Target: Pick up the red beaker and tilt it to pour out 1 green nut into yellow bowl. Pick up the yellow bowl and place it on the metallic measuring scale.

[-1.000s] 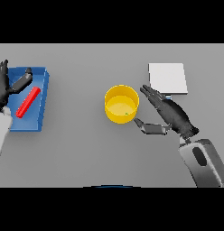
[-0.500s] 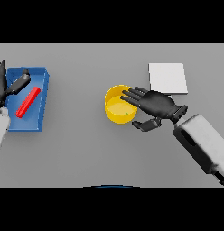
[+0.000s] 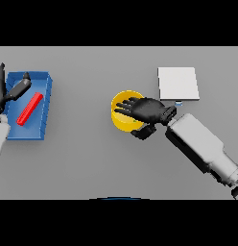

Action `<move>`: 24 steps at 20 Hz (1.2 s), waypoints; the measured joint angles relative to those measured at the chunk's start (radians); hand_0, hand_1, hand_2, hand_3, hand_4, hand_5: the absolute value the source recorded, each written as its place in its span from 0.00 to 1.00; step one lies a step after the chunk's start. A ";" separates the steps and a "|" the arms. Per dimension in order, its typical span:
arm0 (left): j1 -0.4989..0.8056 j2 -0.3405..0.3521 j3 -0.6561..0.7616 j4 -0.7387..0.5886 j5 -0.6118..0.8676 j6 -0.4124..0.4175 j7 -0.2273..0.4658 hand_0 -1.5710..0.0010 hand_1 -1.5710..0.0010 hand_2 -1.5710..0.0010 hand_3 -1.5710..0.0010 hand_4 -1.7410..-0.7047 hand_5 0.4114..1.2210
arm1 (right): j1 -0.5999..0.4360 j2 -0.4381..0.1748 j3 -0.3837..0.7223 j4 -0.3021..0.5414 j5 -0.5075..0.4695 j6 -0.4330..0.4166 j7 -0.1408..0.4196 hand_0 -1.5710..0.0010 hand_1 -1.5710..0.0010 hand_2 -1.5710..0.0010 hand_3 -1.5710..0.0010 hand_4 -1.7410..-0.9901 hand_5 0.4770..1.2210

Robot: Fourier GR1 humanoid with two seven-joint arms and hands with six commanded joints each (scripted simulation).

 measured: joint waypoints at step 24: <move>-0.004 0.006 0.005 0.029 0.000 -0.002 -0.016 1.00 1.00 1.00 1.00 0.96 0.34 | -0.062 0.020 0.037 0.120 -0.036 0.138 -0.001 0.10 0.10 0.20 0.19 0.08 0.94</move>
